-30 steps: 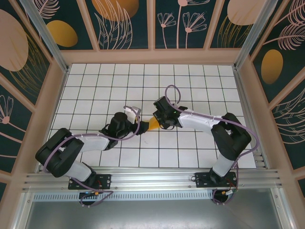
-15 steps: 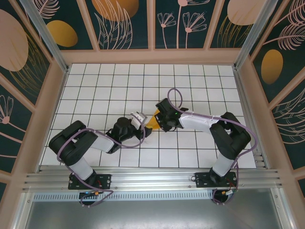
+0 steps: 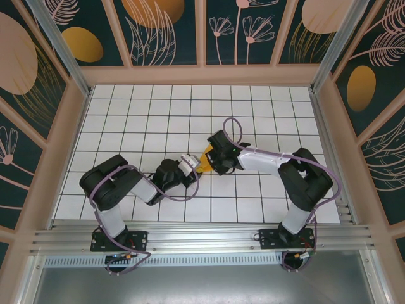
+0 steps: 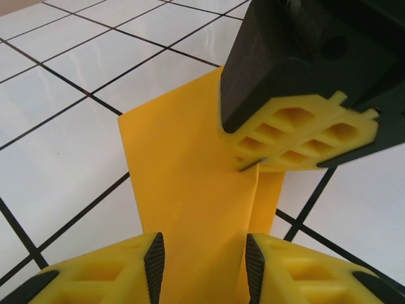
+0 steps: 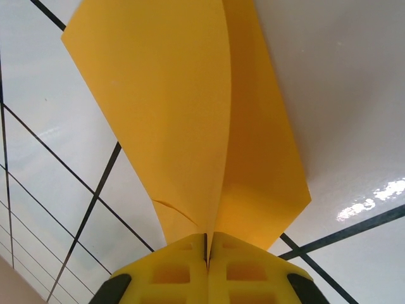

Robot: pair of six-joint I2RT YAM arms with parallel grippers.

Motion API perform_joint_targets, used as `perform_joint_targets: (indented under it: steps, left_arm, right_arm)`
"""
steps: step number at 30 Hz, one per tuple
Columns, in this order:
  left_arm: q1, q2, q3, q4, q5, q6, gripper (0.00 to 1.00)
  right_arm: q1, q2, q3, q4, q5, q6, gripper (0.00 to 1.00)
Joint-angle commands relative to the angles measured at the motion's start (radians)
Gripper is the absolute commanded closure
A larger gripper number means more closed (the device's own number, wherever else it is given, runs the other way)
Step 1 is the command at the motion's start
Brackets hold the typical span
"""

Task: Fold a paper plane with a square sheet of paper (pick it up from the middle)
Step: Fourth fold the wing at the center of the table.

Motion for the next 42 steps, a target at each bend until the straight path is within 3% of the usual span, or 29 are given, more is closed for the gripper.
perform_joint_targets:
  steps: [1,8,15,27,31,35,36,42]
  left_arm:
    - [-0.006,0.028,0.023,0.061,0.016,0.052,0.62]
    - [-0.008,0.045,0.037,0.061,0.036,0.073,0.63]
    - [-0.009,0.062,0.047,0.070,0.024,0.068,0.76]
    - [-0.009,0.082,0.043,0.072,0.007,0.032,0.87]
    - [-0.008,0.081,0.041,0.068,0.004,0.002,0.93]
    - [-0.009,0.066,0.045,0.036,-0.013,-0.075,0.95]
    - [-0.007,0.056,0.048,0.016,-0.015,-0.100,0.95]
    - [-0.008,0.000,0.056,-0.068,-0.023,-0.275,0.95]
  right_arm:
    - [-0.005,0.021,0.034,-0.034,-0.021,0.012,1.00]
    - [-0.006,0.033,0.058,-0.046,-0.029,0.011,1.00]
    - [-0.007,0.048,0.070,-0.052,-0.044,0.009,1.00]
    - [-0.015,0.035,0.084,-0.042,-0.052,-0.029,1.00]
    - [-0.026,0.012,0.096,-0.044,-0.036,-0.093,0.82]
    - [-0.047,-0.024,0.142,-0.120,0.003,-0.278,0.46]
    - [-0.054,-0.039,0.136,-0.114,0.007,-0.345,0.41]
    - [-0.106,-0.211,-0.072,0.066,-0.031,-0.597,0.36]
